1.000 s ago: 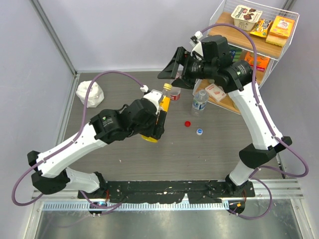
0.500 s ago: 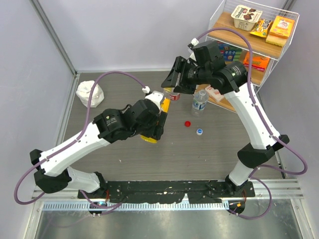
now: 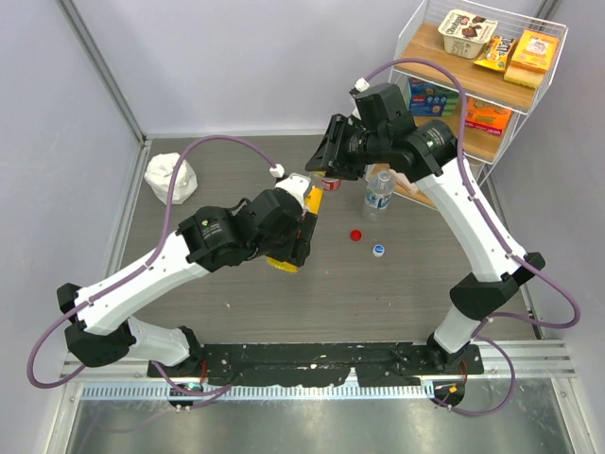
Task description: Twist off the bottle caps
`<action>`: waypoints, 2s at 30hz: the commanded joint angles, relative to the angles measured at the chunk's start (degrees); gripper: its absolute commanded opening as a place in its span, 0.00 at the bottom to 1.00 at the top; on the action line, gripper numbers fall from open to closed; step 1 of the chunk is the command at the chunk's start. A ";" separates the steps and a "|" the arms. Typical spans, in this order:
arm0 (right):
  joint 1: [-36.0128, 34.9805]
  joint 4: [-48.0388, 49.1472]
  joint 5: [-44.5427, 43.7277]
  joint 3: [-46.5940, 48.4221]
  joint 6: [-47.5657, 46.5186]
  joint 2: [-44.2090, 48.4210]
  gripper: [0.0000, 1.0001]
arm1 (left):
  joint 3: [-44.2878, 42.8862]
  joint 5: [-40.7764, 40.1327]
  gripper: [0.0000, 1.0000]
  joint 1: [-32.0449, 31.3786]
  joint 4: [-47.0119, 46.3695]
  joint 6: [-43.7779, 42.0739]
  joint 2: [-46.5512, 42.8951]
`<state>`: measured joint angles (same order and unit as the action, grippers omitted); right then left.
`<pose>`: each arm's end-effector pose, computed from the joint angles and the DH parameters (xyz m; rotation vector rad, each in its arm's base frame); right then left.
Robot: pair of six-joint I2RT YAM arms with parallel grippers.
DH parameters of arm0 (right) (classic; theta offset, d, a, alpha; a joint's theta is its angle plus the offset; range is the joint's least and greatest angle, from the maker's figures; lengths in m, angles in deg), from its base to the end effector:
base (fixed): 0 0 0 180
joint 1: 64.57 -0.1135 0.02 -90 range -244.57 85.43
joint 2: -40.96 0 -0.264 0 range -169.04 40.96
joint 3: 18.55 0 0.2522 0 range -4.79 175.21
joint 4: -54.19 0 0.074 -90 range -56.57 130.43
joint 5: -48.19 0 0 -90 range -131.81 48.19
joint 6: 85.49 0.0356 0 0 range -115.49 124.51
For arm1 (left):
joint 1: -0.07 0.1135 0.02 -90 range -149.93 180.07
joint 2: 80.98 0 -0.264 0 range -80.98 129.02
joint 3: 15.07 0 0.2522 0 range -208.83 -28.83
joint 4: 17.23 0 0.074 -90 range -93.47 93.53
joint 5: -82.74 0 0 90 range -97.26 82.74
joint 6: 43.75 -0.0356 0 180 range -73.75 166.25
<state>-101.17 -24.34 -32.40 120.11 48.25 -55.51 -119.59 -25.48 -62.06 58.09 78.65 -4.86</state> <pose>0.2570 0.1982 0.4805 0.0490 2.3664 0.9203 0.1277 -0.2177 0.4110 0.4638 2.3333 -0.4300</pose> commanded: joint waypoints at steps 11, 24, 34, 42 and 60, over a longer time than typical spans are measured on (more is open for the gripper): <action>-0.14 5.62 -2.47 -3.26 2.74 2.42 0.52 | 0.41 -0.85 0.00 -0.36 -0.48 0.82 -2.64; -0.14 10.80 -0.01 -6.95 4.59 4.53 0.13 | 1.38 -1.73 0.00 -0.89 -0.13 1.43 -3.96; -0.14 30.31 11.68 -20.13 4.42 13.67 0.02 | -0.38 3.44 0.00 -1.24 -0.91 0.91 -4.66; 0.30 49.81 19.14 -30.41 5.12 24.65 0.02 | 3.83 16.88 0.00 -1.33 -12.24 3.36 -10.46; 1.62 79.80 41.30 -29.89 22.35 24.75 0.02 | 12.71 31.93 0.00 -1.42 -33.61 12.33 -17.93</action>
<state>-99.68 44.94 3.19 87.74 64.47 -32.21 -109.01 7.04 -63.98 26.42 86.94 -22.50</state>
